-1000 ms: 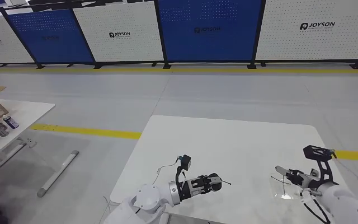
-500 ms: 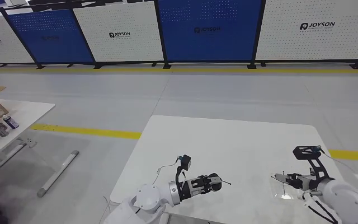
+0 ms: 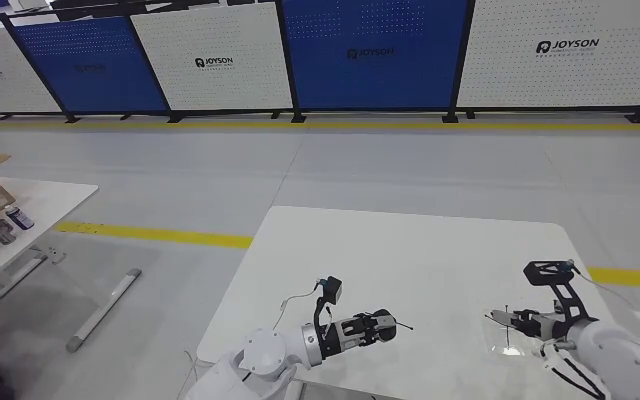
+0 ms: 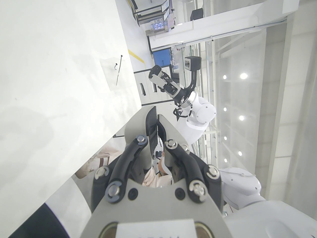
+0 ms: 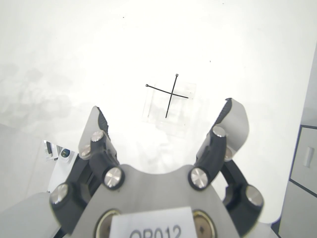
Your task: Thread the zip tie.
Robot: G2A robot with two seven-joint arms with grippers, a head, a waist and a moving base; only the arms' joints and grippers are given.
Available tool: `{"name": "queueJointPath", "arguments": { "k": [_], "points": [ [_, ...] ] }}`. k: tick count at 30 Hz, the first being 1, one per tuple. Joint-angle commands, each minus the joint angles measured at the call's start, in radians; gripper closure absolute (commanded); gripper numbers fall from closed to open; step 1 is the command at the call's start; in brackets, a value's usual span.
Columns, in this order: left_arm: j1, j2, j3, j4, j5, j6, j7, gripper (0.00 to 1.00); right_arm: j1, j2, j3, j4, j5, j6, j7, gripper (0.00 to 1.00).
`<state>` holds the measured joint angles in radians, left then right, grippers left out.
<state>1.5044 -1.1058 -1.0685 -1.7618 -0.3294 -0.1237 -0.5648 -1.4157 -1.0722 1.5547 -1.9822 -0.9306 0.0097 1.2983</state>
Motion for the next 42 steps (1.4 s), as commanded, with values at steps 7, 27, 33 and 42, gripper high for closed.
{"name": "queueJointPath", "arguments": {
  "k": [7,27,33,42],
  "points": [
    [0.0,0.0,0.0,0.0,0.0,0.0,0.0,1.0,0.0,0.0,0.0,0.0,0.0,0.0,0.0,0.0],
    [0.0,0.0,0.0,0.0,0.0,0.0,0.0,1.0,0.069,0.048,-0.054,0.097,0.042,-0.222,0.092,0.0],
    [0.0,0.0,0.0,0.0,0.0,0.0,0.0,1.0,0.064,0.048,-0.057,0.101,0.045,-0.228,0.08,0.0],
    [0.0,0.0,0.0,0.0,0.0,0.0,0.0,1.0,0.144,0.068,-0.139,0.203,0.069,-0.176,0.092,0.0]
  ]
}}
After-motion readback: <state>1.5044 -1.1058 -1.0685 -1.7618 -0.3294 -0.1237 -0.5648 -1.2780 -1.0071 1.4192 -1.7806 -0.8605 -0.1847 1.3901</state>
